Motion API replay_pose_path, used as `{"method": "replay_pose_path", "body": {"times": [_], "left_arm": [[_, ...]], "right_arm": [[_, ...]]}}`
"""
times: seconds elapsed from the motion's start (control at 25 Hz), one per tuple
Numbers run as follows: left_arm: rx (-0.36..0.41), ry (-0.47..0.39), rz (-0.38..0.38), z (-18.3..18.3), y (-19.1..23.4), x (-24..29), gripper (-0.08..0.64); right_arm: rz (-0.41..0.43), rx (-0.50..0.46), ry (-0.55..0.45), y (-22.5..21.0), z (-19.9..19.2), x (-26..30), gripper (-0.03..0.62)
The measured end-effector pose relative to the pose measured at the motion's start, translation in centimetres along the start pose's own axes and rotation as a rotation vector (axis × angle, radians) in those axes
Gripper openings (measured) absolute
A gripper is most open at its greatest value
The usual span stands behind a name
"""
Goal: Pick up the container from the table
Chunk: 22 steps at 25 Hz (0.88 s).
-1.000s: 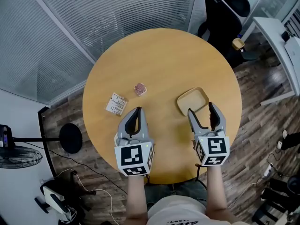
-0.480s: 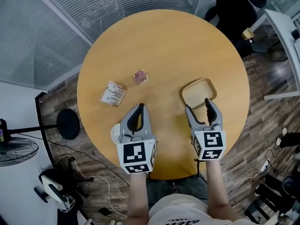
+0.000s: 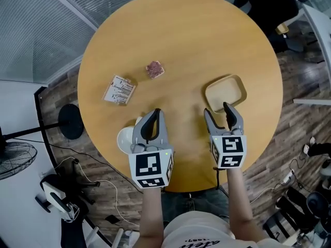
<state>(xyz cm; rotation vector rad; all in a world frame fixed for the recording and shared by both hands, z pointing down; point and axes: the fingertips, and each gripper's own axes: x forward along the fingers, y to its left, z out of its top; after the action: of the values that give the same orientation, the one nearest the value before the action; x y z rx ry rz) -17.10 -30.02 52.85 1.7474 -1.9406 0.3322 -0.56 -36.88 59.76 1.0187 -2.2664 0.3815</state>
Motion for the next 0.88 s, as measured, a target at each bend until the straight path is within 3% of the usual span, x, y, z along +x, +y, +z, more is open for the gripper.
{"method": "replay_pose_path", "body": {"times": [0.44,0.52,0.76,0.88], "left_arm": [[-0.031,0.056,0.015,-3.0,0.6,0.8,0.001],[-0.034,0.062,0.016,-3.3,0.6,0.9,0.001],[-0.039,0.068,0.017,-3.6,1.0,1.1,0.001],[-0.039,0.066,0.020,-3.6,1.2,1.1,0.001]], "right_arm": [[-0.010,-0.111,0.138,0.4,-2.9,2.8,0.241],[-0.009,-0.132,0.165,0.5,-3.2,3.2,0.197],[-0.007,-0.166,0.277,0.6,-4.8,4.2,0.160],[-0.039,-0.177,0.295,0.0,-4.9,4.4,0.107]]}}
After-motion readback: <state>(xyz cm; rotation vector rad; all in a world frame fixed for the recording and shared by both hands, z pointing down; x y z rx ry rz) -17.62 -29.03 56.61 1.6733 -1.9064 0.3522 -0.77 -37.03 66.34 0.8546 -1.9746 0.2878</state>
